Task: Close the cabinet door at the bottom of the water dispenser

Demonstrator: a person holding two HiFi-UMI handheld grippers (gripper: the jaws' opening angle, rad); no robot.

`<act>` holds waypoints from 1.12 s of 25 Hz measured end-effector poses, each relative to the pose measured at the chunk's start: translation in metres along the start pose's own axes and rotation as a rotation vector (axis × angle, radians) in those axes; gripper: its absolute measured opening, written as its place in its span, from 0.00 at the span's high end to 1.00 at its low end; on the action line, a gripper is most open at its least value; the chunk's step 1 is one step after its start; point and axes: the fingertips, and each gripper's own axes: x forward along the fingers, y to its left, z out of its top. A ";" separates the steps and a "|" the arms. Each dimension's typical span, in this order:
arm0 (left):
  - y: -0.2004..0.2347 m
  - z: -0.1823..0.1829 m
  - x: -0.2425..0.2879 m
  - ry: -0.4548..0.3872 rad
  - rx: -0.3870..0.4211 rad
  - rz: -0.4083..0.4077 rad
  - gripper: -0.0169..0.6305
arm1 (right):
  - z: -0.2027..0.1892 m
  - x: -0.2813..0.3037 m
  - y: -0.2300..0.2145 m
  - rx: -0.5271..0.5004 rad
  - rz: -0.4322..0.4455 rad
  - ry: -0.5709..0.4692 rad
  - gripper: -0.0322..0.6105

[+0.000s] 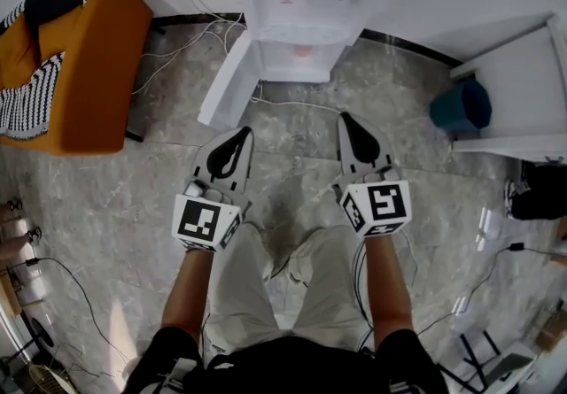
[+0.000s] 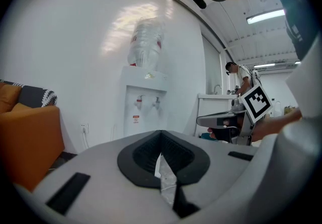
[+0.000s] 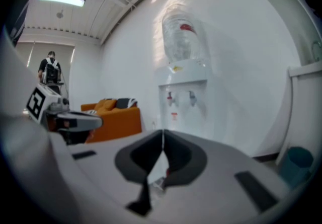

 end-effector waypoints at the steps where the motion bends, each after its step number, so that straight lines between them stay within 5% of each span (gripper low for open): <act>1: 0.001 -0.006 0.003 -0.003 0.002 -0.003 0.96 | -0.006 0.004 -0.001 -0.001 0.001 -0.003 0.89; 28: 0.039 -0.129 0.051 -0.128 0.063 -0.015 0.96 | -0.123 0.083 -0.017 -0.065 0.000 -0.061 0.89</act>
